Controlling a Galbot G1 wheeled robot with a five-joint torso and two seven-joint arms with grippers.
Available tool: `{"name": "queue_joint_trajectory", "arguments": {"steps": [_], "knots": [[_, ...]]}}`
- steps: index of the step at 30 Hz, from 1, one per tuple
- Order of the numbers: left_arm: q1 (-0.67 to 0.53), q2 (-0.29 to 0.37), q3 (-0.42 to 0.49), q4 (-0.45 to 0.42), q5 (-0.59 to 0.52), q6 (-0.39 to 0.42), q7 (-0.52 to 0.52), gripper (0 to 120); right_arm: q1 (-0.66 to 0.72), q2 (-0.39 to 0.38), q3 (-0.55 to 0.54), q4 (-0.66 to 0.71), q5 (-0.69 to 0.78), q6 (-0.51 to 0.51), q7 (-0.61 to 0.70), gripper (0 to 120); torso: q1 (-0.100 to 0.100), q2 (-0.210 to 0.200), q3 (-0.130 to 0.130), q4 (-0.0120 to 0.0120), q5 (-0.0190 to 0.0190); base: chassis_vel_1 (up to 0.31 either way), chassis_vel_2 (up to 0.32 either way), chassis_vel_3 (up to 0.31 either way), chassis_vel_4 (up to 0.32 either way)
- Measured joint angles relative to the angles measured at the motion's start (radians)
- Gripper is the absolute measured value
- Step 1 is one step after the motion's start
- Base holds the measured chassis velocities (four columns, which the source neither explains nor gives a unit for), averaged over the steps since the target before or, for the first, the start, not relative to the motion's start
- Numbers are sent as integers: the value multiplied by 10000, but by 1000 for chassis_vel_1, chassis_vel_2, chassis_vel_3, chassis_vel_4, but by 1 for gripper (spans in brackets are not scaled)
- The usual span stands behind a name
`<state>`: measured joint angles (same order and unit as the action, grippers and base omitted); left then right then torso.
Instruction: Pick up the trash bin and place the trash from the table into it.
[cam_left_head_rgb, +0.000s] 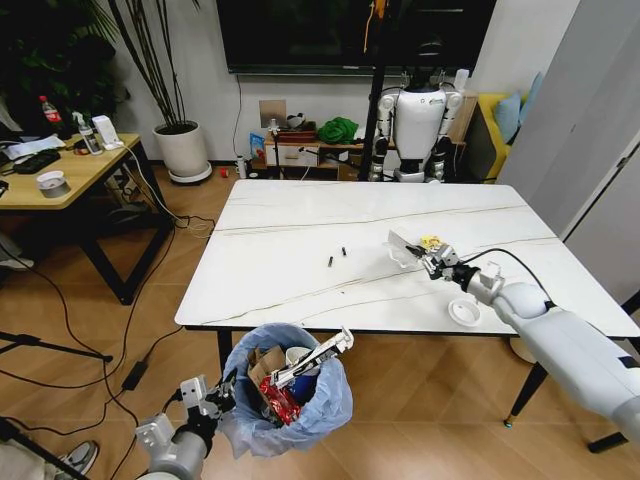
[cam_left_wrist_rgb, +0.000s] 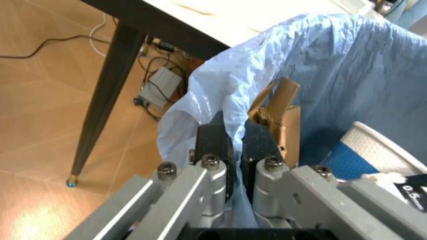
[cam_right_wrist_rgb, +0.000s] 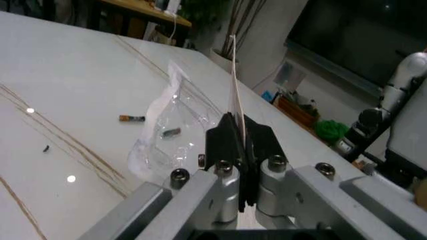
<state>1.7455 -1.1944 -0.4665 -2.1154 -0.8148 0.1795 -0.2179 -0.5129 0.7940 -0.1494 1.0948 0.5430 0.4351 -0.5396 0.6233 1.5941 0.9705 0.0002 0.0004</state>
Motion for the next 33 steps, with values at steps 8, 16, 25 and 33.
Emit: {"name": "queue_joint_trajectory", "arguments": {"steps": [8,16,25,33], "knots": [[101,-130,-101,-131,30,-16,0,0,-769,-852,734,1104,282,116,-413,0,0,1,-1,-1,-3,0,0,0,0],[87,-121,-127,-172,-4,-16,-12,0,-2697,-1328,2547,2009,276,243,-778,0,-1,1,-1,-4,-2,0,0,0,0],[91,-130,-125,-172,-16,-16,-18,0,-4825,-1488,4131,3084,295,263,-922,0,-1,1,-1,-3,-3,0,0,0,0],[52,-143,-107,-167,-14,-16,-27,0,-6997,-1719,5504,4578,610,100,-1016,0,0,1,0,-4,-6,0,0,0,0]]}}
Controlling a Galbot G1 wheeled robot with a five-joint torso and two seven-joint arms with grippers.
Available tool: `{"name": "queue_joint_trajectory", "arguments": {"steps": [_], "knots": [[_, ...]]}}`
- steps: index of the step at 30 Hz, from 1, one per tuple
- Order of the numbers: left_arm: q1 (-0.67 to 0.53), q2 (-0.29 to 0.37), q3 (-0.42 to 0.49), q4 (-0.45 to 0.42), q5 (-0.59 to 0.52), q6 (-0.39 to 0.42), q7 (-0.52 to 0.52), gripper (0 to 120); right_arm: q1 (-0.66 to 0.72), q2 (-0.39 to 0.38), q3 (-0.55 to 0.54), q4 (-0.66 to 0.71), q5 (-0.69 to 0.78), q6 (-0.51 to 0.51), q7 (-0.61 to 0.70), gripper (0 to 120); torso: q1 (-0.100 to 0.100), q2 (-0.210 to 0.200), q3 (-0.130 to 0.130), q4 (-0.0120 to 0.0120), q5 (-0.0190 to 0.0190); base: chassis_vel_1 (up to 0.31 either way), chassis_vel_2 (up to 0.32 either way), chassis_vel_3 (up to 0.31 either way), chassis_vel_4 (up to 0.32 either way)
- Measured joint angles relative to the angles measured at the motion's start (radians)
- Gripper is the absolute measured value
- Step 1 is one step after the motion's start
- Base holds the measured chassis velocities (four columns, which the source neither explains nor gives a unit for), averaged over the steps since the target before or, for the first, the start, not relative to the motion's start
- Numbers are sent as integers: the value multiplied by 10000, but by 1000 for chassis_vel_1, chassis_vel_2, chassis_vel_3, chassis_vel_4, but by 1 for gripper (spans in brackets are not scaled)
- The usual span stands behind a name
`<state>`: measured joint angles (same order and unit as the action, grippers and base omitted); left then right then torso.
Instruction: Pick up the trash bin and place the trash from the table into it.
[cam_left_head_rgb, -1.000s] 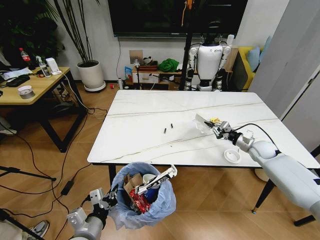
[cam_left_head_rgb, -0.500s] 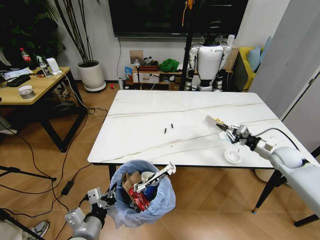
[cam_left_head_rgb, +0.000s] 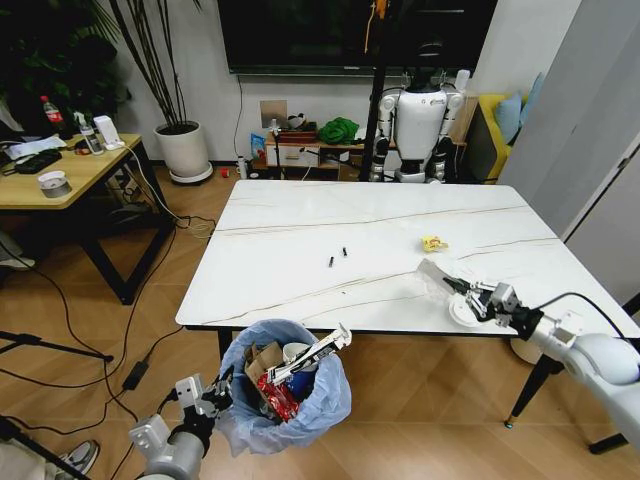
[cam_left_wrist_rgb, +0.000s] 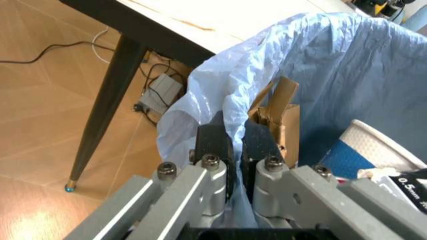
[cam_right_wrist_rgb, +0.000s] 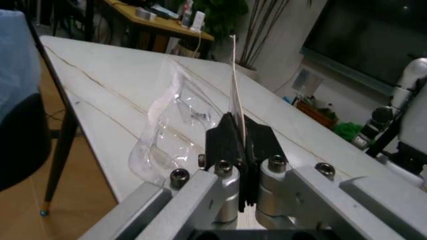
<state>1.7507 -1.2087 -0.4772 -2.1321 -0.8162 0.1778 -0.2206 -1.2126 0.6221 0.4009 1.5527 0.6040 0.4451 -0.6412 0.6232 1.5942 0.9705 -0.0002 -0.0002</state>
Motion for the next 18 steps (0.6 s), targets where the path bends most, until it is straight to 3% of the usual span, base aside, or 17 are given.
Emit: {"name": "queue_joint_trajectory", "arguments": {"steps": [4,18], "knots": [[9,-2,2,16,21,0,0,0,-1476,51,694,973,54,-6,-128,0,-1,0,0,0,0,0,0,0,0],[-12,16,20,86,30,-5,4,0,-3255,348,1163,2919,-336,-163,46,0,1,0,0,1,1,0,0,0,0]]}}
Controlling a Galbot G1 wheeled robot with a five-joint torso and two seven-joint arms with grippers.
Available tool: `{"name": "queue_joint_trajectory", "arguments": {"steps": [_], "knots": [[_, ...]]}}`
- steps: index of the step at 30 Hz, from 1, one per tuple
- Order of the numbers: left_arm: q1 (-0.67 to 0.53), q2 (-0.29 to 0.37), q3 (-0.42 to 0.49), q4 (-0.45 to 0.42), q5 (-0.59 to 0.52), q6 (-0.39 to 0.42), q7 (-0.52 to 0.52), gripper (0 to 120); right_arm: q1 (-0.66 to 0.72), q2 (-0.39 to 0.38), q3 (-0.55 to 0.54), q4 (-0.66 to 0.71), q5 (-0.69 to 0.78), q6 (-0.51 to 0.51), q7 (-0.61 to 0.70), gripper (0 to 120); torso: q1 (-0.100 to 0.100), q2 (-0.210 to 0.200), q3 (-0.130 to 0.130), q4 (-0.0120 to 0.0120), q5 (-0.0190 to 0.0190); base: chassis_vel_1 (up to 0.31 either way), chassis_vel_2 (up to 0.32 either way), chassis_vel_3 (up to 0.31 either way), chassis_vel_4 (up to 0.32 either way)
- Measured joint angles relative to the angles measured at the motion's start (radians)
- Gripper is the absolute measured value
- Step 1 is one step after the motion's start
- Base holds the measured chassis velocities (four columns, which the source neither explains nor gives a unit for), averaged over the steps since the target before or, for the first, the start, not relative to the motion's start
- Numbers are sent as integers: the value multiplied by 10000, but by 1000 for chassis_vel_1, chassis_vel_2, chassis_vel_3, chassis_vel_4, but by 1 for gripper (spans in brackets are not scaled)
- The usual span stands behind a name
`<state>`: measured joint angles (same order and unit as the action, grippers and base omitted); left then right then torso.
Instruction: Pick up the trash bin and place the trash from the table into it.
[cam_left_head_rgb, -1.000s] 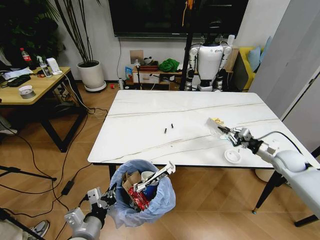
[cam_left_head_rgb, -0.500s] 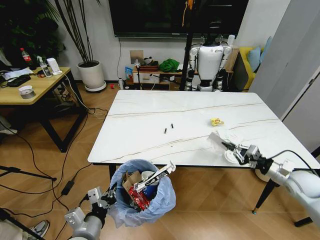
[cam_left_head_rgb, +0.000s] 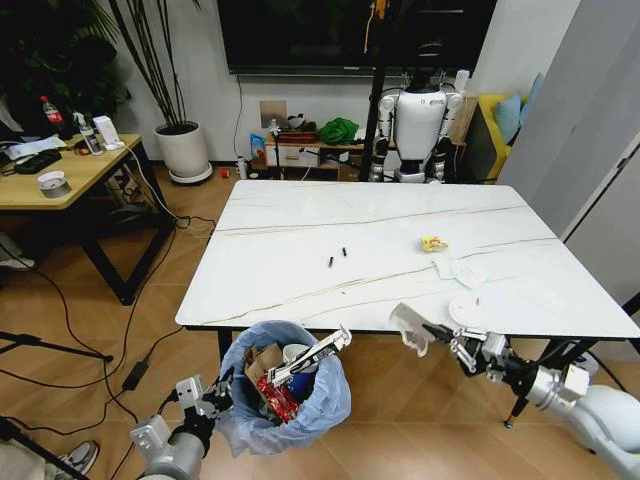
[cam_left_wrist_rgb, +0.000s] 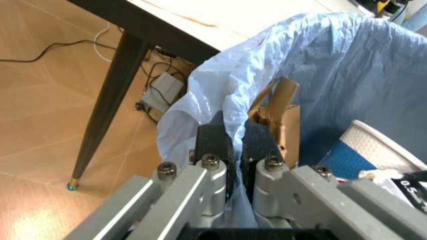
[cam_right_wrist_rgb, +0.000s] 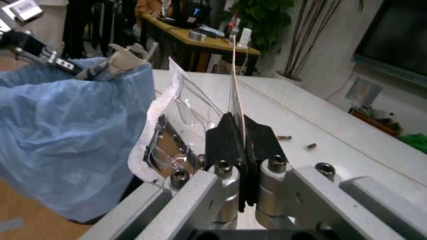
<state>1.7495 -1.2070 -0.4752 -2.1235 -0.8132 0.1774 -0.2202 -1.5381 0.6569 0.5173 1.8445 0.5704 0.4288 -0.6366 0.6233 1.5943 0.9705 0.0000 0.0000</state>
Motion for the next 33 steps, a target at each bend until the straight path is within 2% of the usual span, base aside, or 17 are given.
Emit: {"name": "queue_joint_trajectory", "arguments": {"steps": [9,22,33], "knots": [[-36,-24,53,93,30,-6,1,0,-451,-162,-578,1209,-334,-301,360,0,-1,0,1,-1,0,0,0,0,0],[-126,-240,138,265,222,-7,11,0,1423,-815,-2452,1654,-117,-709,1084,0,0,-1,1,1,0,0,0,0,0],[-188,-238,117,280,226,-9,8,0,1678,-841,-2782,1632,-38,-704,1137,0,0,-2,1,-1,1,0,0,0,0]]}}
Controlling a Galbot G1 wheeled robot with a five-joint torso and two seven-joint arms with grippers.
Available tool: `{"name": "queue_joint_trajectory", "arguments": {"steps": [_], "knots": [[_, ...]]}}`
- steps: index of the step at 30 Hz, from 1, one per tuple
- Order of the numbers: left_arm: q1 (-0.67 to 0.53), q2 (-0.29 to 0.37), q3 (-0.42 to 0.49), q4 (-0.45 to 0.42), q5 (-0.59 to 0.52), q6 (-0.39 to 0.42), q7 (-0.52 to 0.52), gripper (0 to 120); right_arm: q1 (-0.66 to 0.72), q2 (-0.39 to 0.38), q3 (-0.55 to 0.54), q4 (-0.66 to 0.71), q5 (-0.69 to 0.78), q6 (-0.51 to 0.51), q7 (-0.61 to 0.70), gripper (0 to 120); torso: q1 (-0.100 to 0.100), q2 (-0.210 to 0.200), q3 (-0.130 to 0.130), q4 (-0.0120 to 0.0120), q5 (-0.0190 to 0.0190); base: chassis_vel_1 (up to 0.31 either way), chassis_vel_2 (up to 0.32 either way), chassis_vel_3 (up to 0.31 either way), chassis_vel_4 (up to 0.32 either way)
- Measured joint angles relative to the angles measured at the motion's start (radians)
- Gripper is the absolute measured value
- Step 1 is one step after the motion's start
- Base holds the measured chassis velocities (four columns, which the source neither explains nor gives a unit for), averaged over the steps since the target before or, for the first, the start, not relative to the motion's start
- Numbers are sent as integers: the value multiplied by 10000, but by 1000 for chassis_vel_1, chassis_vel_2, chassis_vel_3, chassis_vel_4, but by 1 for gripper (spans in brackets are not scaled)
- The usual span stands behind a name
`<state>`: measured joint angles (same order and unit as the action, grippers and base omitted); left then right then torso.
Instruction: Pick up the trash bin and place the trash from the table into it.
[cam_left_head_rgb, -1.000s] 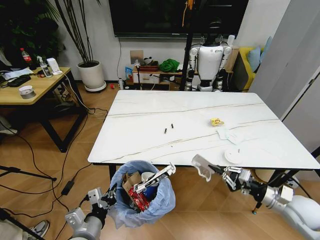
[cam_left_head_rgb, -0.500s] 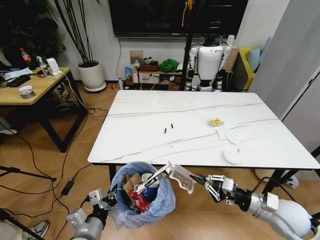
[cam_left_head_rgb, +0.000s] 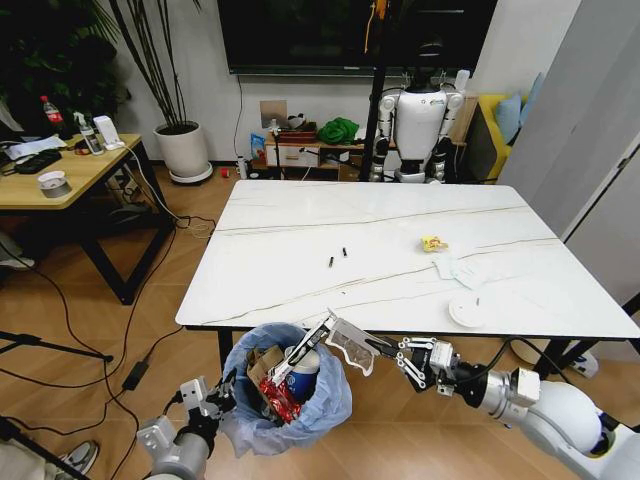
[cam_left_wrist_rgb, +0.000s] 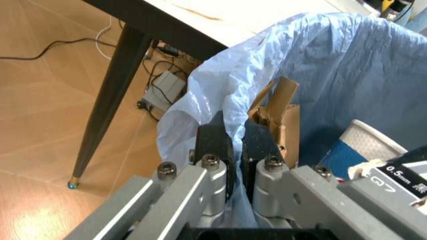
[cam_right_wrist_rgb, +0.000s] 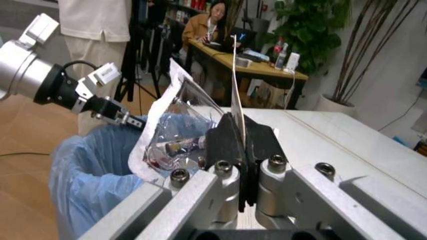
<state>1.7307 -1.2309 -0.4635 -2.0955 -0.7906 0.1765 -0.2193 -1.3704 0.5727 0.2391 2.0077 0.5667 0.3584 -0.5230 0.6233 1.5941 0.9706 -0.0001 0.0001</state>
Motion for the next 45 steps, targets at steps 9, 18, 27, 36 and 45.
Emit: {"name": "queue_joint_trajectory", "arguments": {"steps": [9,18,27,36,45], "knots": [[-26,-1,-2,52,1,0,-9,0,-196,42,25,403,-65,17,29,0,0,0,0,0,-1,0,0,0,0],[47,10,-36,-30,6,5,-13,0,-245,104,261,-192,-131,262,-165,0,0,0,0,0,0,0,0,0,0],[47,7,-45,-38,31,11,-28,0,351,-43,-177,242,52,174,81,0,0,0,0,1,-1,0,0,0,0],[125,-44,-45,86,89,11,-11,0,839,-410,-197,868,112,136,187,0,0,0,0,1,-2,0,0,0,0],[112,-75,24,139,117,27,-24,0,2186,-746,-1629,1583,491,201,294,0,0,1,0,2,-2,0,0,0,0]]}}
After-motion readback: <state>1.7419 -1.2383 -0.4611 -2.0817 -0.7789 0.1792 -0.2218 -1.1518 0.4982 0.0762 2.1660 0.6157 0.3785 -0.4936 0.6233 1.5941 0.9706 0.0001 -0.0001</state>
